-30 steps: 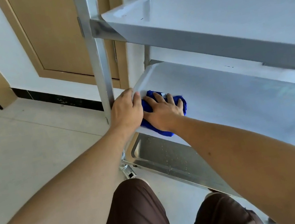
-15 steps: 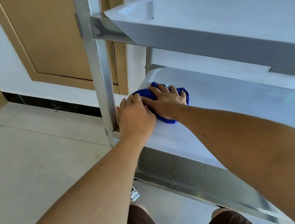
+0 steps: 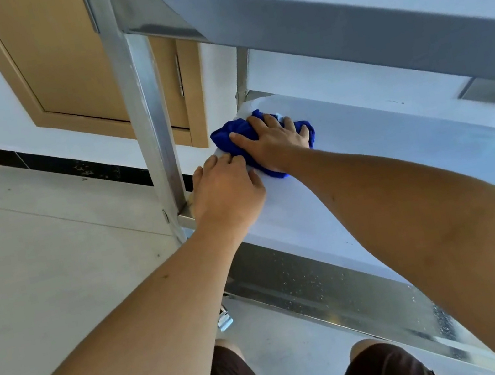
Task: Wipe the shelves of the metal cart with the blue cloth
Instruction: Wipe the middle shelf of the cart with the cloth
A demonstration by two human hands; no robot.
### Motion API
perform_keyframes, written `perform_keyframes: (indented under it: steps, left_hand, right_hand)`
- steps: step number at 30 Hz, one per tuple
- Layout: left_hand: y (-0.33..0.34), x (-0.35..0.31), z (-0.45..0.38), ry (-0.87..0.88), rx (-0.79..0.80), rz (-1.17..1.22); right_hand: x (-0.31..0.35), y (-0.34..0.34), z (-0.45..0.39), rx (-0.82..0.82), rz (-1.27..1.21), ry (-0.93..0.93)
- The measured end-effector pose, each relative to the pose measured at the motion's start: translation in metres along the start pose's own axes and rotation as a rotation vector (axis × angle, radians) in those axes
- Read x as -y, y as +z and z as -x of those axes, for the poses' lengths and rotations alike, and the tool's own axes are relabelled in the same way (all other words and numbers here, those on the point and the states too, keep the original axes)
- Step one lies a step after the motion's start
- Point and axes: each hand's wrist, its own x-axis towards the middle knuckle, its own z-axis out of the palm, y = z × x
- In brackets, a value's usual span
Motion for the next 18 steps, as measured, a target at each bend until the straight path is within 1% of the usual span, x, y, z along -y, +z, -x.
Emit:
perform_keyframes:
  steps: [6,12,15,18]
  left_hand:
    - [-0.007,-0.003,0.002,-0.014,0.033,-0.013]
    - [-0.014,-0.020,0.009,0.019,0.068,-0.271]
    - [-0.017,-0.054,0.017,0.168,0.041,-0.276]
    - [-0.008,-0.109,0.030,0.316,0.044,-0.142]
  right_hand:
    - [-0.020,-0.001,0.031,-0.020,0.006,0.009]
    - [-0.074,-0.011,0.071,-0.037,0.019,0.073]
    - [-0.105,-0.018,0.092,-0.050,0.019,0.131]
    - [-0.137,-0.024,0.116,-0.062,0.010,0.201]
